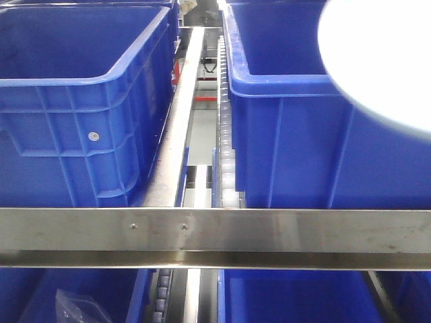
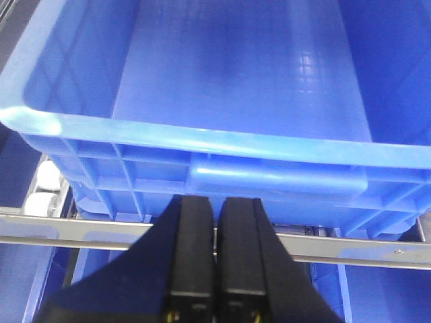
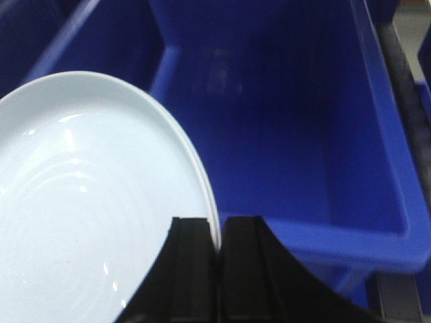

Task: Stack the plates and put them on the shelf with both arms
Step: 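Lower the plate stack into the blue bin and open right gripper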

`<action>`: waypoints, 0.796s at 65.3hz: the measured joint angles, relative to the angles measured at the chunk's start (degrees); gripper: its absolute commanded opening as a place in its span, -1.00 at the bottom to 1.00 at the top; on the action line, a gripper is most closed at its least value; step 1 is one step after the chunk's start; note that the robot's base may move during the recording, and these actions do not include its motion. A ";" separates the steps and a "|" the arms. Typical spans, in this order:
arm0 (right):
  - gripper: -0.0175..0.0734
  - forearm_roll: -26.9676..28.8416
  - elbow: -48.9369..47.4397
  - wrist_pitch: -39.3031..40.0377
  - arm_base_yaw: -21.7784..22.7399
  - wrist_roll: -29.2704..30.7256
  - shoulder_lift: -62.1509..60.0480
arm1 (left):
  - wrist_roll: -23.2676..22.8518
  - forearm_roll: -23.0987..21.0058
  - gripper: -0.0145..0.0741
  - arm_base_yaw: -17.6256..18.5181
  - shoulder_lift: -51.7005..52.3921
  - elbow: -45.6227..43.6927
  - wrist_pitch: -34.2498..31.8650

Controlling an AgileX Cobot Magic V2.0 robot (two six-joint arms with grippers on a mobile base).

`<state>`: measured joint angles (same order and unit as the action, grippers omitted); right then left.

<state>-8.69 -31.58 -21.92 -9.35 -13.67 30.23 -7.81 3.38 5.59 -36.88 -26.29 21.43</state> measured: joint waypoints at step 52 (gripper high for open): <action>0.60 0.23 -28.97 10.51 5.46 -0.15 41.11 | 0.00 0.00 -0.48 0.00 0.00 0.00 0.00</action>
<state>-8.46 -60.55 -11.41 -3.90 -13.82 71.34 -7.81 3.38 5.59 -36.88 -26.29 21.43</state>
